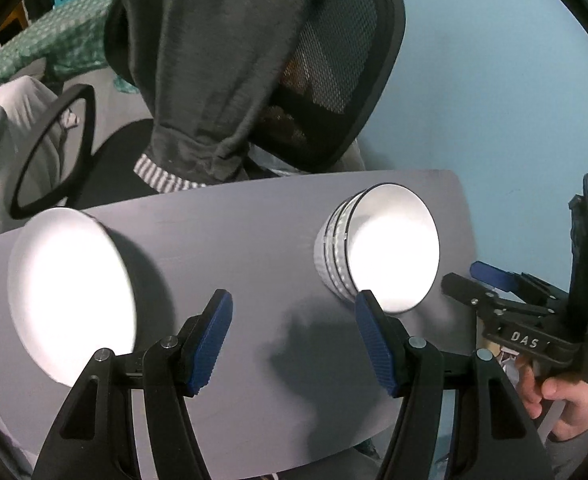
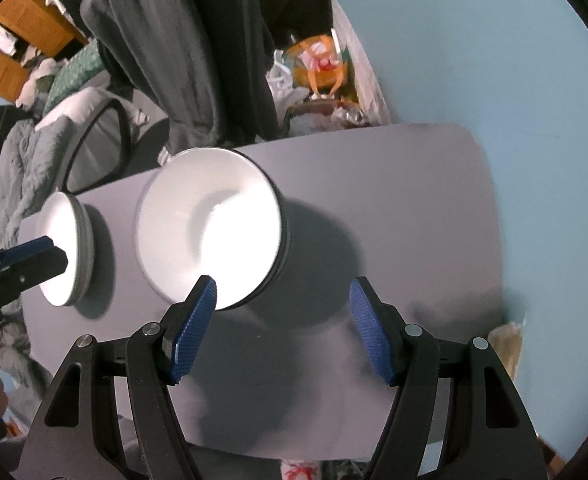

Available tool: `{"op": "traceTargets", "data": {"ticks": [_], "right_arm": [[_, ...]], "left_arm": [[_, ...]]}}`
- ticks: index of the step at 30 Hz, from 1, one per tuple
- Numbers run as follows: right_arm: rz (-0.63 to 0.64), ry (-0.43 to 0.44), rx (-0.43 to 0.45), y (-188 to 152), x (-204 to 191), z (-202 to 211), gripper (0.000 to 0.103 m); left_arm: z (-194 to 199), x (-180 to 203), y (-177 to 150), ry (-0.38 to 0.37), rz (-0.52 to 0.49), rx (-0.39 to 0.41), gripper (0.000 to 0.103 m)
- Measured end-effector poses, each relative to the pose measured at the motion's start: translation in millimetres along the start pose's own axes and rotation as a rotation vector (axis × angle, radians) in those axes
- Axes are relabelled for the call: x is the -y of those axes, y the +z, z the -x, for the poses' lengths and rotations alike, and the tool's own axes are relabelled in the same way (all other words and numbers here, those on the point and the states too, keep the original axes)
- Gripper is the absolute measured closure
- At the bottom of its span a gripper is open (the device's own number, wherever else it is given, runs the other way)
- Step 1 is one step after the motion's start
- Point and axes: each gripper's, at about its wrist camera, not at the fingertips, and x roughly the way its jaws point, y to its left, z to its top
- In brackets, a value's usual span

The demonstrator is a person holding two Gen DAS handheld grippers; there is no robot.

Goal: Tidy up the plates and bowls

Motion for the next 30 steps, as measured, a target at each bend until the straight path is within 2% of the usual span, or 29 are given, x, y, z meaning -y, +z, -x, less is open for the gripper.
{"op": "traceTargets", "data": {"ticks": [4,8,13,18,30], "right_arm": [[0.031,0.019,-0.041,10.7,9.1,-18.3,0.035],[0.062,0.018,-0.07,20.3,12.4,-32.3,0.035],[0.077,0.061,-0.107,28.2,14.9,-43.5,0.035],[0.097,0.073,-0.132,33.6,13.4,-54.6,0.035],[0.069,0.108,-0.173,43.4,16.3,-72.7,0.035]], "left_arm": [[-22.0,11.5,9.6,-0.016,0.008,-0.026,0.038],[-40.9,17.1,16.4,-0.011,0.017,-0.048,0.038],[-60.8,19.0,23.0,0.01,0.032,-0.079,0.038],[-77.8,14.4,27.2,-0.006,0.089,-0.11,0.038],[-105.4,17.6,35.9,-0.045,0.112,-0.167,0.038]]}}
